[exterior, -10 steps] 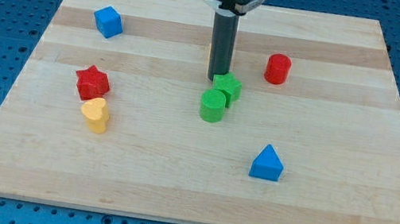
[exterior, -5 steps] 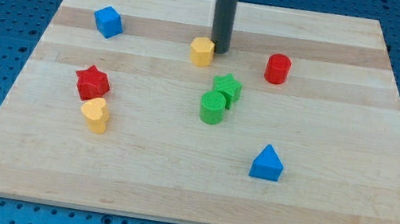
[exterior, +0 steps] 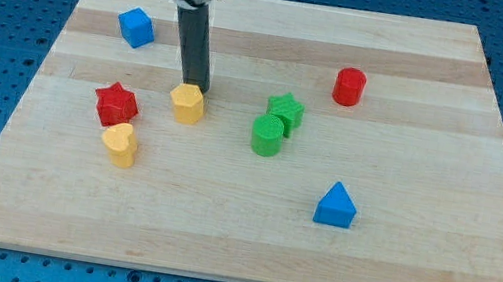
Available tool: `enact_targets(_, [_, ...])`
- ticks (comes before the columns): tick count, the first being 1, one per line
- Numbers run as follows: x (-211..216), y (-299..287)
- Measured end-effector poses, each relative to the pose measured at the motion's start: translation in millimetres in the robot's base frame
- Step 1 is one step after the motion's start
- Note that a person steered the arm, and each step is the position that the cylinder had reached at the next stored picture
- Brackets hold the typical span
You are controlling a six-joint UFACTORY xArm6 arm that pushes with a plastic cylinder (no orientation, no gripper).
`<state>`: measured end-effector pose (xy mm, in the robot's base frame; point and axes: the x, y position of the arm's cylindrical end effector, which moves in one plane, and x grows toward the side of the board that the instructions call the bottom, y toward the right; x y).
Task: Push the yellow hexagon top right to the yellow heart
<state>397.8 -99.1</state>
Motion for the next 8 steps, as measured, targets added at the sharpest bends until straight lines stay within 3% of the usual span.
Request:
enact_targets(3, [18, 30])
enact_targets(7, [72, -11])
enact_targets(8, [41, -11])
